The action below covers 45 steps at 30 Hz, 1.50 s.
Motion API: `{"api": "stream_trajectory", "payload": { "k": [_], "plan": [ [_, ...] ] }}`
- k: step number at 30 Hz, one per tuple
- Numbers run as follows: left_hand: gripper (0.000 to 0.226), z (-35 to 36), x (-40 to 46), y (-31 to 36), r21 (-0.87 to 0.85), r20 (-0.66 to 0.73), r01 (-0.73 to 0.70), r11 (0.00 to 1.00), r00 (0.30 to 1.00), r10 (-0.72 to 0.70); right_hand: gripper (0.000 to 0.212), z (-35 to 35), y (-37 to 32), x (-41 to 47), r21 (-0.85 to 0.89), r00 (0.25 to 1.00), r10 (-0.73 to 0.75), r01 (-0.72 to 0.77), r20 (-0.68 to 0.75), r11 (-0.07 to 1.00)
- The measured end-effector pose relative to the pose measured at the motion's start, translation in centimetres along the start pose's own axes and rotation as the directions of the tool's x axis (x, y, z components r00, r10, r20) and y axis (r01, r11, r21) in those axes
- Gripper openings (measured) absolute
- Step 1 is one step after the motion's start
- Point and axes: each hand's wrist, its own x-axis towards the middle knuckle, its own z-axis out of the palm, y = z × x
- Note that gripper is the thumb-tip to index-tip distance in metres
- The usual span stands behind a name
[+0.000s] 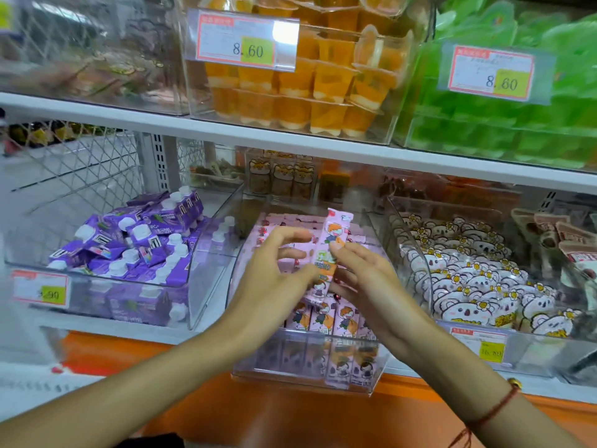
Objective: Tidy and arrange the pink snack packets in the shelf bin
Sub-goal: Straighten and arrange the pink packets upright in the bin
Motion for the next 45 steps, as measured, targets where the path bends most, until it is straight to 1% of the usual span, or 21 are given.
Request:
{"api": "stream_trajectory", "payload": {
  "k": [2,4,7,10,13,15,17,20,22,23,26,28,31,33,35,37,39,41,43,45],
  "plan": [
    [0.042,0.2,-0.2,-0.3,0.048,0.039,-0.011,0.999,0.999,0.009,0.011,0.0,0.0,0.0,0.033,1.0,0.001,-0.001,0.0,0.999],
    [0.044,0.4,-0.3,-0.5,0.095,0.032,-0.034,0.995,0.999,0.031,0.017,0.1,0.0,-0.1,0.038,1.0,0.003,-0.002,-0.001,0.999],
    [0.04,0.6,-0.4,-0.6,0.126,-0.004,-0.08,0.989,0.997,0.081,0.02,0.0,0.1,-0.2,0.024,1.0,-0.011,0.01,0.01,1.0],
    [0.032,0.7,-0.2,-0.6,0.113,0.012,-0.153,0.982,0.988,0.152,0.025,-0.4,-0.2,-0.1,0.048,0.998,-0.054,0.053,0.021,0.997],
    [0.029,0.4,0.1,-0.6,0.098,0.047,-0.174,0.98,0.984,0.17,0.025,-0.9,-0.7,-0.1,0.035,0.994,-0.101,0.1,0.041,0.994],
    [0.027,0.5,-0.1,-0.9,0.09,0.117,-0.182,0.979,0.978,0.171,0.023,-1.0,-0.8,-0.3,-0.034,0.991,-0.126,0.127,0.041,0.991],
    [0.029,0.6,-0.4,-1.0,0.149,0.162,-0.226,0.963,0.966,0.201,0.019,-0.8,-0.6,-0.5,-0.126,0.985,-0.175,0.174,0.0,0.977],
    [0.034,0.7,-0.5,-0.9,0.275,0.123,-0.32,0.907,0.947,0.297,0.018,-0.5,-0.5,-0.7,-0.186,0.952,-0.287,0.264,-0.109,0.947],
    [0.039,0.8,-0.5,-0.5,0.324,0.082,-0.364,0.873,0.93,0.357,0.019,-0.3,-0.6,-1.0,-0.229,0.925,-0.353,0.316,-0.139,0.92],
    [0.038,0.9,-0.6,-0.3,0.326,0.058,-0.366,0.872,0.928,0.368,0.018,-0.2,-0.6,-1.1,-0.25,0.916,-0.377,0.335,-0.14,0.908],
    [0.029,1.0,-0.7,0.0,0.258,-0.001,-0.331,0.908,0.939,0.343,0.021,-0.1,-0.5,-1.3,-0.277,0.909,-0.401,0.358,-0.113,0.891],
    [0.03,0.8,-0.4,0.2,0.147,0.001,-0.256,0.956,0.966,0.258,0.023,-0.2,-0.7,-1.3,-0.302,0.917,-0.393,0.358,-0.063,0.884],
    [0.03,0.4,0.0,0.7,-0.012,0.076,-0.057,0.998,0.995,0.058,0.021,-0.8,-1.0,-1.2,-0.359,0.941,-0.338,0.305,-0.03,0.882],
    [0.022,0.1,0.0,1.0,-0.092,0.158,0.1,0.991,0.984,-0.085,0.021,-1.2,-1.2,-1.1,-0.367,0.96,-0.276,0.238,-0.054,0.899],
    [0.014,-0.2,-0.1,1.0,-0.128,0.238,0.191,0.973,0.959,-0.156,0.025,-1.3,-1.2,-1.1,-0.391,0.969,-0.236,0.19,-0.071,0.901],
    [0.019,-0.4,-0.1,0.8,-0.127,0.277,0.229,0.965,0.942,-0.187,0.027,-1.2,-1.3,-1.1,-0.379,0.972,-0.224,0.181,-0.073,0.908],
    [0.018,-0.5,0.1,0.8,-0.136,0.296,0.237,0.962,0.936,-0.189,0.027,-1.2,-1.3,-1.3,-0.357,0.971,-0.228,0.191,-0.067,0.915],
    [0.013,-0.8,0.3,0.8,-0.146,0.304,0.208,0.967,0.94,-0.156,0.032,-1.3,-1.4,-1.3,-0.363,0.97,-0.237,0.204,-0.048,0.909],
    [0.025,-1.2,0.6,0.8,-0.119,0.285,0.121,0.986,0.955,-0.083,0.038,-1.5,-1.3,-1.4,-0.381,0.961,-0.277,0.257,0.001,0.888],
    [0.039,-1.5,0.8,0.9,-0.088,0.265,-0.012,0.996,0.964,0.034,0.041,-1.6,-1.3,-1.5,-0.399,0.934,-0.349,0.349,0.075,0.848]
  ]
}}
